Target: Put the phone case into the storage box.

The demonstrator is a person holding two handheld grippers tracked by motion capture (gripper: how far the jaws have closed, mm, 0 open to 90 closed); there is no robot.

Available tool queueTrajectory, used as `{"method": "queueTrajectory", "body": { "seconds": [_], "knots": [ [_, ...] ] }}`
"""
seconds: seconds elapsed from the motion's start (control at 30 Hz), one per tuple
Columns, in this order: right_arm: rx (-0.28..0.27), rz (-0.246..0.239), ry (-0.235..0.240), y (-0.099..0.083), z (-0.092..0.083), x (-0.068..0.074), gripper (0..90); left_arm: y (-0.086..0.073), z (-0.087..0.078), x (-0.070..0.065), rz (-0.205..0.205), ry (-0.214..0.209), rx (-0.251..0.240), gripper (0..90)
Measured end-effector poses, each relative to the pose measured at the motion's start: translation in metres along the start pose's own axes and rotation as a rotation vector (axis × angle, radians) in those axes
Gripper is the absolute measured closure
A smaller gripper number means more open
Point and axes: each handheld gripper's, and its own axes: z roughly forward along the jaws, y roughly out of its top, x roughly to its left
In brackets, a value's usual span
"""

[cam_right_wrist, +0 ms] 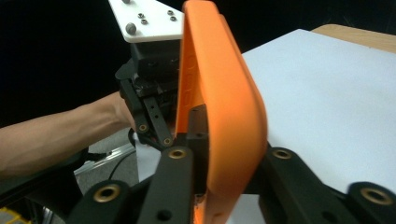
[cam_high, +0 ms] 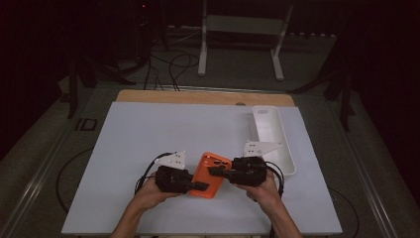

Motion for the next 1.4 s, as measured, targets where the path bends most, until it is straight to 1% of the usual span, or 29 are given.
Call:
{"method": "queueTrajectory", "body": {
  "seconds": [0.1, 0.2, 0.27, 0.3, 0.33, 0.37, 0.43, 0.5, 0.6, 0.67, 0.7, 0.73, 0.77, 0.83, 0.97, 1.2, 1.4],
  "knots": [
    [0.013, -0.007, -0.011, 0.000, 0.000, 0.001, 74.5, 0.000, 0.001, -0.001, 0.006, 0.009, 0.003, 85.6],
    [0.037, -0.025, -0.051, 0.000, 0.001, 0.003, 69.5, 0.001, 0.001, -0.002, 0.014, 0.033, -0.004, 85.7],
    [0.044, -0.027, -0.077, 0.000, 0.002, 0.005, 65.2, 0.001, 0.001, -0.003, 0.020, 0.051, -0.007, 85.7],
    [0.044, -0.027, -0.077, 0.000, 0.002, 0.005, 65.2, 0.001, 0.001, -0.003, 0.020, 0.051, -0.007, 85.7],
    [0.049, -0.029, -0.093, -0.001, 0.002, 0.006, 62.7, 0.001, 0.001, -0.003, 0.021, 0.059, -0.010, 85.7],
    [0.060, -0.025, -0.102, -0.001, 0.004, 0.005, 54.1, 0.001, 0.000, -0.004, 0.020, 0.065, -0.011, 85.8],
    [0.063, -0.011, -0.110, -0.001, 0.005, 0.005, 49.7, 0.002, -0.001, -0.004, 0.022, 0.074, -0.017, 85.8],
    [0.071, -0.003, -0.132, -0.001, 0.006, 0.005, 40.4, 0.002, -0.003, -0.004, 0.024, 0.085, -0.023, 85.9],
    [0.087, 0.014, -0.168, -0.001, 0.007, 0.005, 31.1, 0.003, -0.005, -0.005, 0.028, 0.105, -0.032, 85.8],
    [0.089, 0.007, -0.202, -0.001, 0.008, 0.006, 25.7, 0.003, -0.006, -0.006, 0.027, 0.116, -0.041, 85.8],
    [0.087, 0.006, -0.209, -0.001, 0.008, 0.006, 23.0, 0.003, -0.006, -0.006, 0.024, 0.121, -0.046, 85.8],
    [0.087, 0.006, -0.209, -0.001, 0.008, 0.006, 23.0, 0.003, -0.006, -0.006, 0.024, 0.121, -0.046, 85.8],
    [0.081, 0.009, -0.221, -0.001, 0.007, 0.008, 18.0, 0.003, -0.007, -0.006, 0.025, 0.135, -0.053, 85.8],
    [0.085, 0.001, -0.248, -0.001, 0.007, 0.009, 13.2, 0.003, -0.008, -0.006, 0.024, 0.139, -0.056, 85.7],
    [0.083, -0.006, -0.269, 0.000, 0.006, 0.010, 10.7, 0.003, -0.008, -0.006, 0.024, 0.160, -0.056, 85.7],
    [0.080, -0.025, -0.283, -0.001, 0.006, 0.012, 9.9, 0.004, -0.010, -0.007, 0.029, 0.208, -0.059, 85.7],
    [0.080, -0.014, -0.301, -0.002, 0.006, 0.012, 10.0, 0.004, -0.011, -0.007, 0.027, 0.242, -0.060, 85.7]
  ]
}}
